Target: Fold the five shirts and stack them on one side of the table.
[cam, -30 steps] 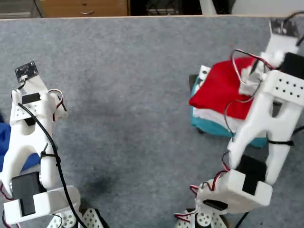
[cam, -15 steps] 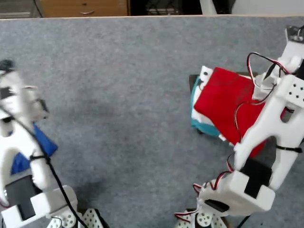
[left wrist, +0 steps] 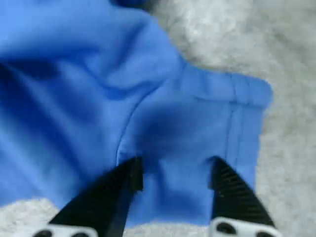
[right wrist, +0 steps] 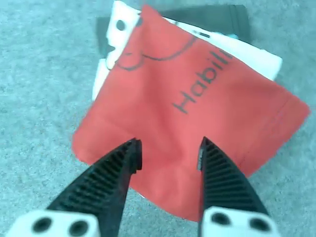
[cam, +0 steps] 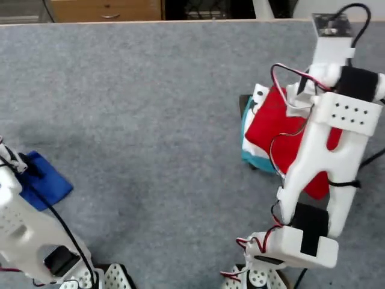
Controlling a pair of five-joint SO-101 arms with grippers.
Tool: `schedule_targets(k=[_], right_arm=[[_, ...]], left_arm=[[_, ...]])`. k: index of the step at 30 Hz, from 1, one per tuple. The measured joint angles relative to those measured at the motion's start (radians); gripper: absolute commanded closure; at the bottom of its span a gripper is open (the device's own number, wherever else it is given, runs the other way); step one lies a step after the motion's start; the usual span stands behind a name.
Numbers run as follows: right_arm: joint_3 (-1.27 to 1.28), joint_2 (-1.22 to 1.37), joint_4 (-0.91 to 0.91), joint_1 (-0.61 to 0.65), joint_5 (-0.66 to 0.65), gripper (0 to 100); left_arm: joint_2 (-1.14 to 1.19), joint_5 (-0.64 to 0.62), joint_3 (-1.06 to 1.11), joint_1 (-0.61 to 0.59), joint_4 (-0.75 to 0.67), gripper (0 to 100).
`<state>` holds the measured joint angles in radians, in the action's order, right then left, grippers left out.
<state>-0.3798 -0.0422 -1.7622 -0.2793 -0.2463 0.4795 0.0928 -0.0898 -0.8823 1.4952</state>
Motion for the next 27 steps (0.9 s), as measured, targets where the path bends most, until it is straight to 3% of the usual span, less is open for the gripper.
schedule_targets(k=[6, 17, 21, 27], right_arm=[[0.0, 0.0, 0.0, 0.012, -0.002, 81.3], [-0.086, 0.0, 0.0, 0.011, -0.002, 81.2], [-0.087, 0.0, 0.0, 0.009, -0.002, 81.2], [-0.08, 0.0, 0.0, -0.023, 0.0, 81.2]], left_arm=[[0.124, 0.058, -0.184, 0.106, 0.153, 97], [0.046, 0.0, -0.204, 0.531, 0.229, 94], [0.021, 0.066, -0.172, 0.488, 0.247, 85], [-0.015, 0.264, -0.074, 0.319, 0.249, 84]])
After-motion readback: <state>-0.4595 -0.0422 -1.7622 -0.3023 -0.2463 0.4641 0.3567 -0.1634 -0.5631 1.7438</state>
